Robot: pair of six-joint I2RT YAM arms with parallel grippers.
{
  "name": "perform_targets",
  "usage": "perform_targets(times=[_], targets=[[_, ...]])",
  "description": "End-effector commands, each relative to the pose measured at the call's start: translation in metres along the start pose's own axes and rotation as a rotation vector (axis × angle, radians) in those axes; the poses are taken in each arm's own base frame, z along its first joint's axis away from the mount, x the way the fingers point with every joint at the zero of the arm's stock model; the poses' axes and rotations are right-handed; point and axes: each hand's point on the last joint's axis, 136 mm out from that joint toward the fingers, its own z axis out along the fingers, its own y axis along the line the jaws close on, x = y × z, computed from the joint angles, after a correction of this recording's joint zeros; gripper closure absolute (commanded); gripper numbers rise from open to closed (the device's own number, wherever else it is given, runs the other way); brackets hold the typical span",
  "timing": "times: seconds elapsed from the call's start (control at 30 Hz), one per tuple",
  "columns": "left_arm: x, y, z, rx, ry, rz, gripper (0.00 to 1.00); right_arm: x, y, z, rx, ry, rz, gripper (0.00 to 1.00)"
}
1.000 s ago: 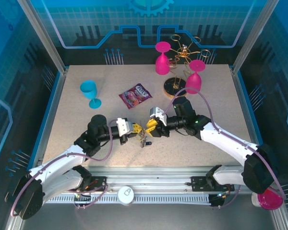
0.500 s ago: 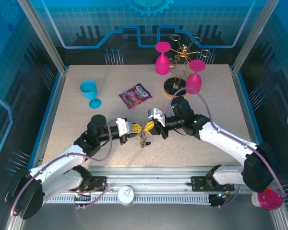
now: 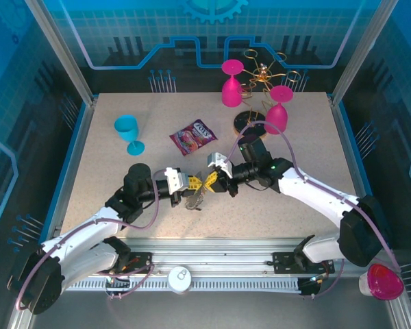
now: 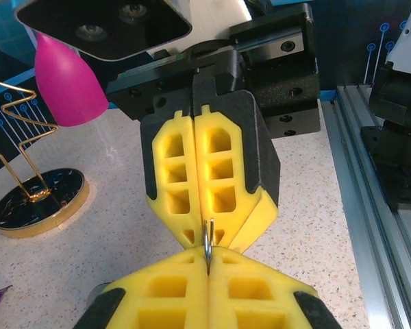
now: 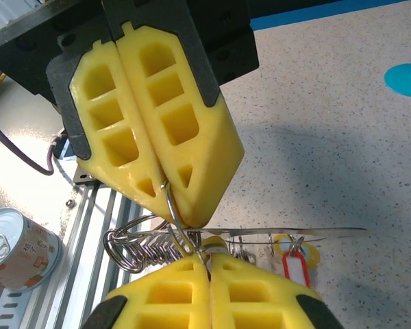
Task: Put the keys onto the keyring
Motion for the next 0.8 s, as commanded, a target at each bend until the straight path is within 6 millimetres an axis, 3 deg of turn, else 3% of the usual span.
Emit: perform_targets(times=[0.0, 0.07, 0.23, 0.77], targets=[[-0.025, -0.006, -0.002, 0.025, -0.088, 0.055, 1.0, -0.022, 0.0, -0.011, 0.023, -0.074, -0.053, 0.79], [-0.021, -0.004, -0.001, 0.013, -0.079, 0.045, 1.0, -0.021, -0.001, -0.016, 0.066, -0.1, -0.095, 0.71], [-0.02, -0.004, 0.001, 0.022, -0.084, 0.025, 1.0, -0.024, 0.004, -0.018, 0.084, -0.166, -0.178, 0.68], [-0.024, -0.004, 0.001, 0.031, -0.108, 0.015, 1.0, -0.03, 0.01, -0.01, 0.032, -0.176, -0.2, 0.83]])
